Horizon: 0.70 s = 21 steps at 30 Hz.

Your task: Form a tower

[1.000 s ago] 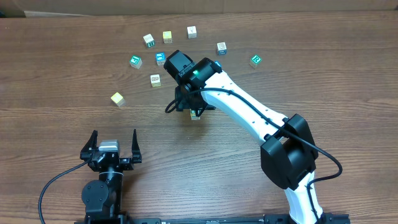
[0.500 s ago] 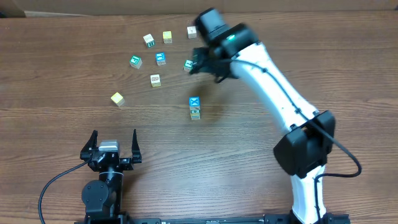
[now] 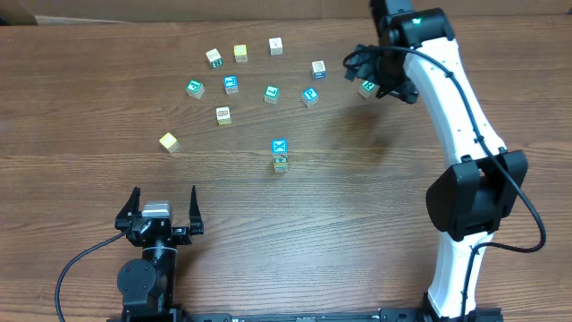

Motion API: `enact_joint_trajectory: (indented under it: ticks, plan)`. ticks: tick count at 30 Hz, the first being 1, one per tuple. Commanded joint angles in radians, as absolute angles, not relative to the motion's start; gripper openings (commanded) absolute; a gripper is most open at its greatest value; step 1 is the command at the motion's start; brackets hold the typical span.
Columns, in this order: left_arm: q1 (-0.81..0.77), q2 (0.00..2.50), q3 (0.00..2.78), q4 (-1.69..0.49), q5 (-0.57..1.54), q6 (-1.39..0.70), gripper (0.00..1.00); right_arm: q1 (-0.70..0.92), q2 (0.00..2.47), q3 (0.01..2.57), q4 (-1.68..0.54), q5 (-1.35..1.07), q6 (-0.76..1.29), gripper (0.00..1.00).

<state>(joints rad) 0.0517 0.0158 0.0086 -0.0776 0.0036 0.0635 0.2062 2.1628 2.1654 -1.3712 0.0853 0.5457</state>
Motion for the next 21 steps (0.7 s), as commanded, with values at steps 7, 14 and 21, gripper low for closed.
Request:
enact_joint_trajectory:
  ticks: [7, 14, 21]
  plan:
    - [0.046, 0.004, 0.005, -0.078, -0.003, 0.09, 1.0, 0.16, 2.153, 2.179, -1.367, 0.088, 0.542, 1.0]
    - [0.046, 0.004, 0.005, -0.078, -0.003, 0.09, 1.0, 0.16, 2.153, 2.179, -1.367, 0.088, 0.542, 1.0]
    - [0.046, 0.004, 0.005, -0.078, -0.003, 0.09, 1.0, 0.16, 2.153, 2.179, -1.367, 0.088, 0.542, 1.0]
